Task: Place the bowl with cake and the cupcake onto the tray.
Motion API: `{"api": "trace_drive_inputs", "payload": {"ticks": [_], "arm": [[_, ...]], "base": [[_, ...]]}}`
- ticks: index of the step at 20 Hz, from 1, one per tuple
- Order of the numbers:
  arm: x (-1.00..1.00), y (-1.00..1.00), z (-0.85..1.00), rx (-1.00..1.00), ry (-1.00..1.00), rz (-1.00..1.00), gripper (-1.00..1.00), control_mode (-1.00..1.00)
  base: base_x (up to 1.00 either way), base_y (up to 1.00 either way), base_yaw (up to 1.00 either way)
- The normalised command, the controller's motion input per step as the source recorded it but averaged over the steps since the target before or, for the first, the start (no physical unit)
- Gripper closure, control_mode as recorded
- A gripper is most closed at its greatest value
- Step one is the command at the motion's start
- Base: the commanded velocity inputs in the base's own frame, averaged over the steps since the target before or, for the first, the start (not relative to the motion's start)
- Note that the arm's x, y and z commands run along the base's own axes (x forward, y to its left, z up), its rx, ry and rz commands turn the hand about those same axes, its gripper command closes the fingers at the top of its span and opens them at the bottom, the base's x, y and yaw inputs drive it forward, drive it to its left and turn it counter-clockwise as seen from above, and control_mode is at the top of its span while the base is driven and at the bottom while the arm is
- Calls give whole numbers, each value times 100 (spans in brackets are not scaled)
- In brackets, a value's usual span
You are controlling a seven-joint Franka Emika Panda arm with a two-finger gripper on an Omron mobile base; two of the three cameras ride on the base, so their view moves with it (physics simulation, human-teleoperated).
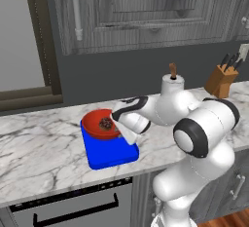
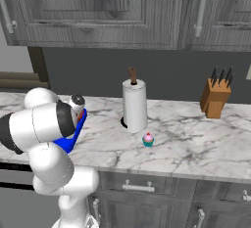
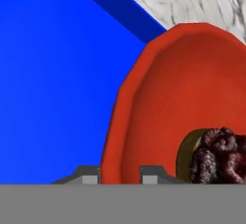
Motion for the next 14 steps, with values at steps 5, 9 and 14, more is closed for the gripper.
{"api": "trace_drive_inputs", "payload": {"ticks": [5, 9, 14], "arm": [[15, 12, -13, 0, 0, 0, 100, -100], [4, 1, -6, 0, 0, 0, 100, -100], [-2, 0, -1, 0, 0, 0, -100, -100]], "base": [[0, 0, 0], [0, 0, 0], [0, 0, 0]]}}
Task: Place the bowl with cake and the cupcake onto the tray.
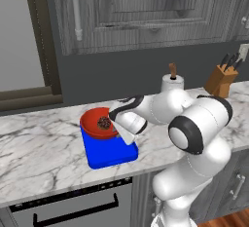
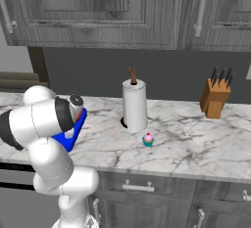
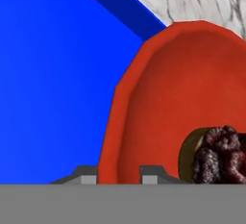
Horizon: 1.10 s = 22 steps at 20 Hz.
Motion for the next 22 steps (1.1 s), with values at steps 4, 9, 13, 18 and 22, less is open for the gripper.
{"api": "trace_drive_inputs", "payload": {"ticks": [4, 9, 13, 18, 22], "arm": [[-9, 0, 4, 0, 1, 0, -100, -100], [-13, -4, 21, 0, 0, 0, -100, -100], [-19, -11, 33, 0, 0, 0, -100, -100], [-27, -16, 40, -1, 4, -2, -100, -100], [-30, -13, 38, -4, 13, -15, -100, -100]], "base": [[0, 0, 0], [0, 0, 0], [0, 0, 0], [0, 0, 0], [0, 0, 0]]}}
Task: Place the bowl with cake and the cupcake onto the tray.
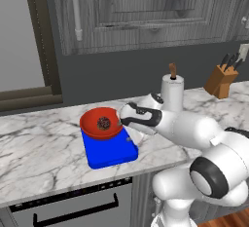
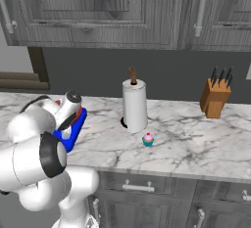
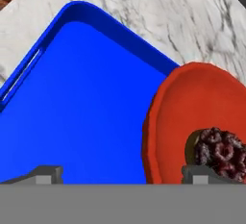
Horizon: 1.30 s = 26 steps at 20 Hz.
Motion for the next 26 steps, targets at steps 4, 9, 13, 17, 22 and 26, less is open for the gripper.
{"api": "trace_drive_inputs", "payload": {"ticks": [4, 9, 13, 17, 22, 26], "arm": [[-28, -9, 35, -6, 16, -21, -100, -100], [-30, -12, 31, -9, 12, -24, -100, -100], [-33, -23, 17, -7, 8, -35, -100, -100], [-25, -22, 15, -5, 12, -44, -100, -100], [-21, -23, 14, -1, 13, -47, -100, -100], [-19, -25, 20, 0, 15, -47, -100, -100]], "base": [[0, 0, 0], [0, 0, 0], [0, 0, 0], [0, 0, 0], [0, 0, 0], [0, 0, 0]]}}
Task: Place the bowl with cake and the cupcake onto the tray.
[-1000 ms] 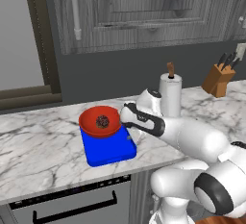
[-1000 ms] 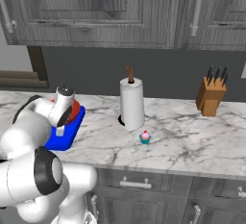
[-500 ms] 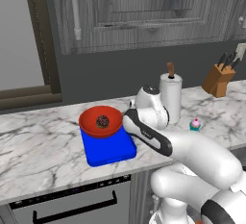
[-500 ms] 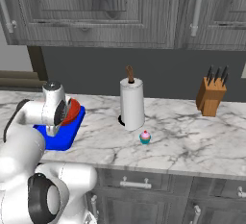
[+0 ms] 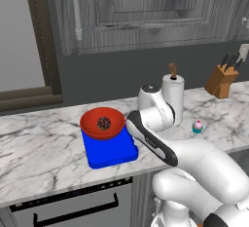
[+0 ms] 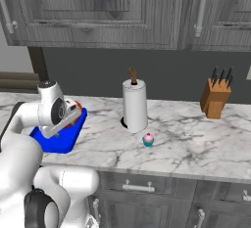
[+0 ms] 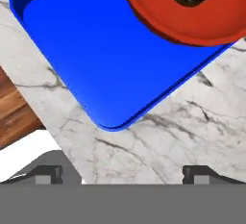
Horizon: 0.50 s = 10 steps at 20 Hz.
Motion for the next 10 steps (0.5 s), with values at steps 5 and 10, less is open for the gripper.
{"api": "trace_drive_inputs", "payload": {"ticks": [5, 10], "arm": [[-22, -32, 21, 0, 7, -42, -100, -100], [-21, -43, 15, 0, 0, -33, -100, -100]], "base": [[0, 0, 0], [0, 0, 0]]}}
